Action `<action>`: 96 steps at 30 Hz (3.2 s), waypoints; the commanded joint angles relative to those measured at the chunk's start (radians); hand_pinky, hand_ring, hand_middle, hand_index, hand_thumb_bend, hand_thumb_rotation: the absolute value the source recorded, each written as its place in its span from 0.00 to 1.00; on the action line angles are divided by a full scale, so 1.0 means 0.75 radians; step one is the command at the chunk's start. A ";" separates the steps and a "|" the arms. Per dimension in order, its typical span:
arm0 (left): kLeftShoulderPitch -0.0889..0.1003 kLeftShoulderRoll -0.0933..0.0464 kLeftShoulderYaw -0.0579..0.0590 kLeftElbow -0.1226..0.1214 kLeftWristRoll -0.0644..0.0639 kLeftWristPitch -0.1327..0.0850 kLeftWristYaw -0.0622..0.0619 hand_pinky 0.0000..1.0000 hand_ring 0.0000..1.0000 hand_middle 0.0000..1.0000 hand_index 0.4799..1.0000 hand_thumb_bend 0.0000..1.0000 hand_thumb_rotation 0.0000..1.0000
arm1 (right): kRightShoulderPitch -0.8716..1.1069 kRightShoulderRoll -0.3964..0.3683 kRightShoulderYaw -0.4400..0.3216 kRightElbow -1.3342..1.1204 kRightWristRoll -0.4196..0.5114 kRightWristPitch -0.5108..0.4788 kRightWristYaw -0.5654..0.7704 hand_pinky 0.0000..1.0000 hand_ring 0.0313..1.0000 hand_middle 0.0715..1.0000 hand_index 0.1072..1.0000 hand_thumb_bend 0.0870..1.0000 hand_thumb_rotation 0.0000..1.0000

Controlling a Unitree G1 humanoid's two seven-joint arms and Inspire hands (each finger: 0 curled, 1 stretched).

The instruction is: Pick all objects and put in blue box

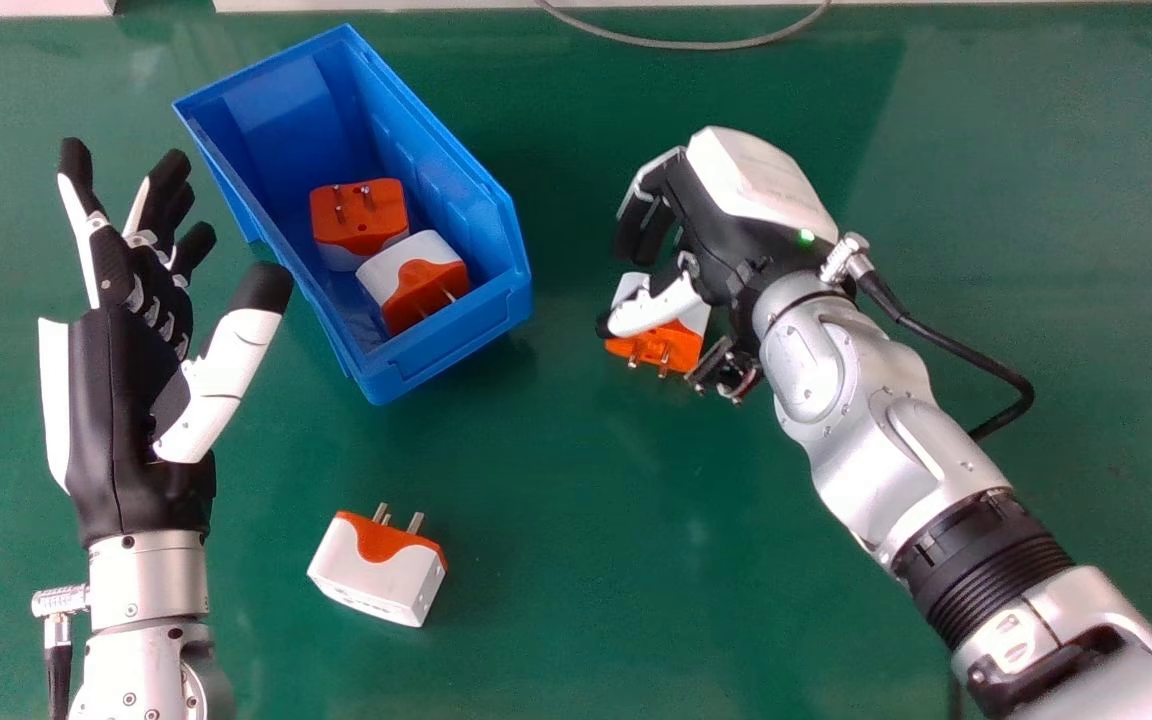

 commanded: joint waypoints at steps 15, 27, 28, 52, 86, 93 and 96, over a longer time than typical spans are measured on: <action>-0.003 0.014 0.002 -0.018 0.043 -0.028 0.038 0.90 0.93 0.92 0.84 0.86 0.59 | 0.163 -0.026 -0.083 -0.583 -0.010 -0.018 -0.109 0.30 0.38 0.45 0.46 0.45 0.00; 0.006 0.011 -0.002 -0.017 0.027 -0.030 0.025 0.89 0.93 0.92 0.83 0.85 0.58 | 0.149 -0.156 0.075 -0.803 -0.235 0.303 0.431 0.38 0.48 0.55 0.57 0.60 0.00; 0.005 0.011 -0.002 -0.015 0.022 -0.032 0.021 0.89 0.93 0.92 0.83 0.85 0.58 | 0.138 -0.152 0.093 -0.796 -0.253 0.342 0.482 0.44 0.55 0.62 0.62 0.66 0.02; 0.012 0.007 0.003 -0.015 -0.002 -0.029 -0.008 0.90 0.94 0.93 0.85 0.85 0.57 | 0.079 -0.096 0.192 -0.600 -0.262 0.408 0.670 1.00 1.00 1.00 1.00 1.00 0.17; 0.019 0.007 0.002 -0.025 -0.011 -0.017 -0.014 0.91 0.95 0.93 0.84 0.85 0.56 | 0.052 -0.102 0.166 -0.345 -0.078 0.162 0.533 0.33 0.41 0.47 0.43 0.48 0.00; 0.018 0.004 0.002 -0.024 -0.023 -0.020 -0.022 0.91 0.95 0.93 0.84 0.85 0.56 | 0.062 -0.120 0.140 -0.362 -0.046 0.085 0.508 0.32 0.39 0.47 0.42 0.47 0.00; 0.018 0.002 0.003 -0.023 -0.022 -0.026 -0.021 0.90 0.94 0.93 0.85 0.85 0.55 | 0.066 -0.125 0.138 -0.374 -0.043 0.068 0.500 0.34 0.40 0.48 0.42 0.47 0.00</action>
